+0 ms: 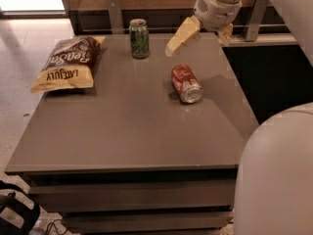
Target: Place coke can upright
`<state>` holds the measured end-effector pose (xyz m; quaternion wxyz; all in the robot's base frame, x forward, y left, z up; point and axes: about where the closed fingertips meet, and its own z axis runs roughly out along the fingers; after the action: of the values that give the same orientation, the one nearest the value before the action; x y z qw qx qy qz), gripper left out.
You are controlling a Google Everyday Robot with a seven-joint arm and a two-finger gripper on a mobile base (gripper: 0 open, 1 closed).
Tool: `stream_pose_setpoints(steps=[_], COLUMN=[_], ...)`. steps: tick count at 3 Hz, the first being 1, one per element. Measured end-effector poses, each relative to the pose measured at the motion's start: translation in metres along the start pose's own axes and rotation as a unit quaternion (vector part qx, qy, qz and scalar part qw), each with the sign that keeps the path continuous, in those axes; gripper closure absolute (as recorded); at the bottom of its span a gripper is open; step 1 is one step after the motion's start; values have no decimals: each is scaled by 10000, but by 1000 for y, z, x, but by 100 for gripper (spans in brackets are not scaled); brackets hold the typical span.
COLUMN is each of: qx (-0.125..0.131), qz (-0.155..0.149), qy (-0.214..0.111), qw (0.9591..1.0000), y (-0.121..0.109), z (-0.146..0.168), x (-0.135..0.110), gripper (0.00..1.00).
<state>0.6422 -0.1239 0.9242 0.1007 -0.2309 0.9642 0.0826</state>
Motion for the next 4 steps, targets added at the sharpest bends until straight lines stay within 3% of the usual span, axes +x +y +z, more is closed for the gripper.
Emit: stream_pose_setpoints(steps=[1,4], qx=[-52,171], qz=[163,399], qy=[215,874], qw=[9996,9952], y=[-2,18], z=[15,48], x=[1,0], gripper=[0,0])
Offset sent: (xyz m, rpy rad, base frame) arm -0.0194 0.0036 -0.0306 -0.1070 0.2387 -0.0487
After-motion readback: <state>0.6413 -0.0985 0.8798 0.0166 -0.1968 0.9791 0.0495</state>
